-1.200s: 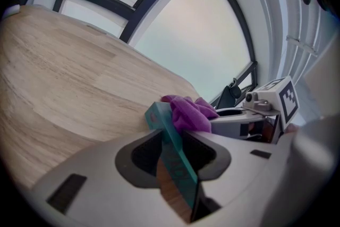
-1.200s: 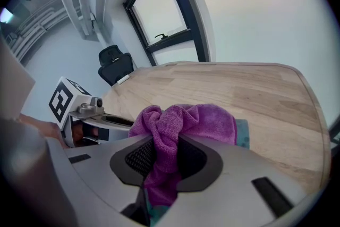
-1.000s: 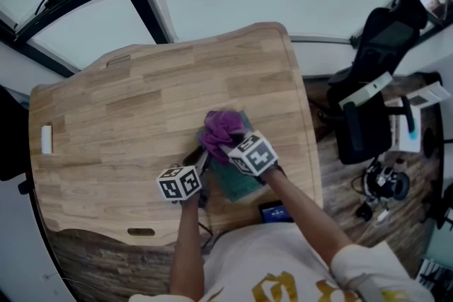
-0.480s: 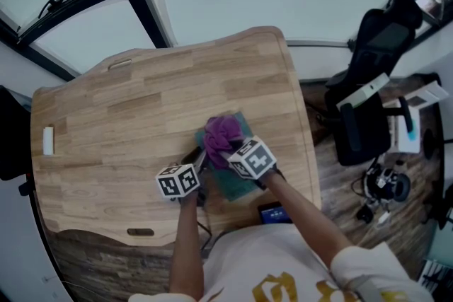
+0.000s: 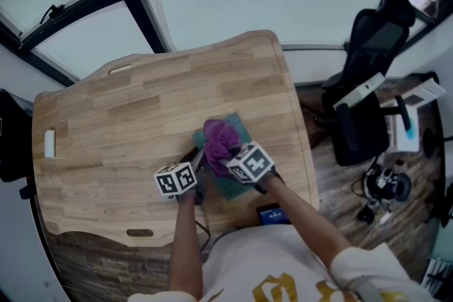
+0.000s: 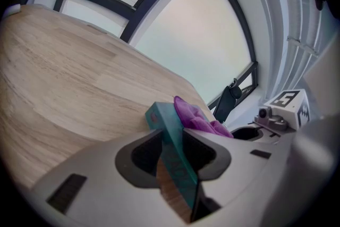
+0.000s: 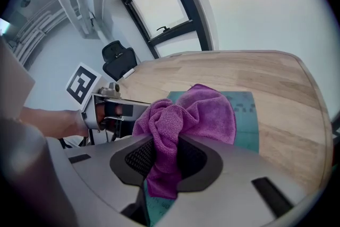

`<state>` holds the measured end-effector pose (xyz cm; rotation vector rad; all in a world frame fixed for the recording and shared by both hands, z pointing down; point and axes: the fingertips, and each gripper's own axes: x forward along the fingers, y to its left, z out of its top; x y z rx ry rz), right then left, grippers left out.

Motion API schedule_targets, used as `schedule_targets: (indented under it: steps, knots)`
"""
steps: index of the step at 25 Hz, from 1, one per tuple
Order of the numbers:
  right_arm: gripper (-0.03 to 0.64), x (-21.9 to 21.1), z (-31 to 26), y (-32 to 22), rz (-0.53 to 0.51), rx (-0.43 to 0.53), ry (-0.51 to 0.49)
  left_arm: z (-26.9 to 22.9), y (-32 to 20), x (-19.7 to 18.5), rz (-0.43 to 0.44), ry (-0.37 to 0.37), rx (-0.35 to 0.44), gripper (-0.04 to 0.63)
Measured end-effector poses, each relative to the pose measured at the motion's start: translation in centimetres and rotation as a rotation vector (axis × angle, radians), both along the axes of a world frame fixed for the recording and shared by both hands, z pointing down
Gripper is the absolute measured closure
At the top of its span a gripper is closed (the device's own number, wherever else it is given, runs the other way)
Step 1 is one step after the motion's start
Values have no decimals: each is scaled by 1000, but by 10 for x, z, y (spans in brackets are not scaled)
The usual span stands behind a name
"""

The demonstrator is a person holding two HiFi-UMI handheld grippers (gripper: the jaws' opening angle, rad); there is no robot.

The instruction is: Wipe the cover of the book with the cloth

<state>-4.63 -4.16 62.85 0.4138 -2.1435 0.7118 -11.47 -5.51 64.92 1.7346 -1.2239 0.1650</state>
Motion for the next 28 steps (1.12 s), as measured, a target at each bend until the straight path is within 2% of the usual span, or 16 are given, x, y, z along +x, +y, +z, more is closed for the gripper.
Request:
schedule_targets:
  steps: [15, 28]
  knots:
    - [520, 7, 2, 39, -31, -44, -5, 2, -2, -1, 1, -7, 5, 471]
    - [520, 15, 3, 65, -69, -121, -21, -5, -4, 1, 10, -10, 17, 471]
